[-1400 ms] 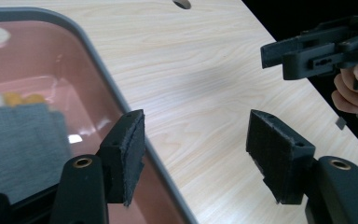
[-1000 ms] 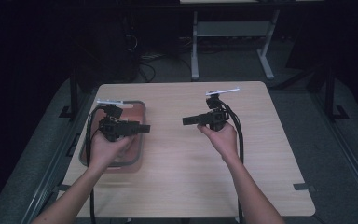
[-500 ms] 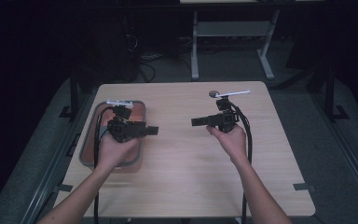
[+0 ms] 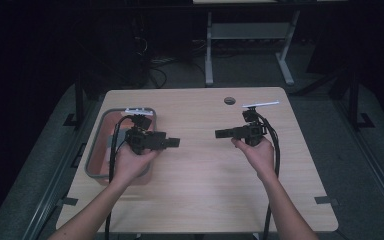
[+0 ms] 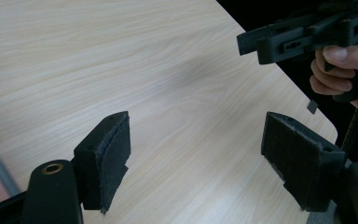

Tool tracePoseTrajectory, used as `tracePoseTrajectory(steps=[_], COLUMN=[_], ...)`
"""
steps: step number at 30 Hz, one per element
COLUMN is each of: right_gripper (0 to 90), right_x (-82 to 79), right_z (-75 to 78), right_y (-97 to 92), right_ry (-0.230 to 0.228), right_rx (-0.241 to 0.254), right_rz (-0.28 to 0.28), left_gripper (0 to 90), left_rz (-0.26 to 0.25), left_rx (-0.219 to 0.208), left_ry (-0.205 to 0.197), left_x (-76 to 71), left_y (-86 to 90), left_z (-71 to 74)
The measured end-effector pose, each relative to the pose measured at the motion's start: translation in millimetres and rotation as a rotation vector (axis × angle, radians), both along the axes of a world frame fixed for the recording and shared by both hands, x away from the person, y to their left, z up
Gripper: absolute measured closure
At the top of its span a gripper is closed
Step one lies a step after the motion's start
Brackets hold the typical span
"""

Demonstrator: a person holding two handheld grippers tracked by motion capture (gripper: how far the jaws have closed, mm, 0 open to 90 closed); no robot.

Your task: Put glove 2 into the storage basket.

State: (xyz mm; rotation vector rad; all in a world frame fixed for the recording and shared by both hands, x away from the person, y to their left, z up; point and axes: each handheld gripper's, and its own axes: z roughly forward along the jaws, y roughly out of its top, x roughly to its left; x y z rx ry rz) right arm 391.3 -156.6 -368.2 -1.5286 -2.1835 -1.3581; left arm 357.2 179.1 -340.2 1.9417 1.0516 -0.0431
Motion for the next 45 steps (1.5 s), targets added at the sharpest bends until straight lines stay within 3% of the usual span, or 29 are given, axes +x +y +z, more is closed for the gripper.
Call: tracePoseTrajectory(steps=[18, 26, 40, 45], right_gripper=[38.0, 36.7, 35.4, 35.3], right_x=[-13.3, -18.6, -31.1, -36.8], right_z=[-23.3, -30.3, -45.4, -54.0], right_y=[-31.3, -43.9, -56.0, -61.9], right_ry=[0.027, 0.043, 0.049, 0.066], right_rx=[-0.012, -0.013, -0.039, -0.045], right_rz=[-0.052, -0.077, -0.063, -0.07], left_gripper=[24.3, 24.1, 23.7, 23.9], left_rz=[-0.091, -0.117, -0.17, -0.214], left_rx=[0.005, -0.002, -0.019, -0.02], left_ry=[-0.006, 0.0, -0.01, -0.001], left_x=[-16.3, -22.7, -40.1, -45.6], left_y=[-35.8, -43.5, -58.5, -64.4], left_z=[-14.8, -23.8, -43.5, -51.4])
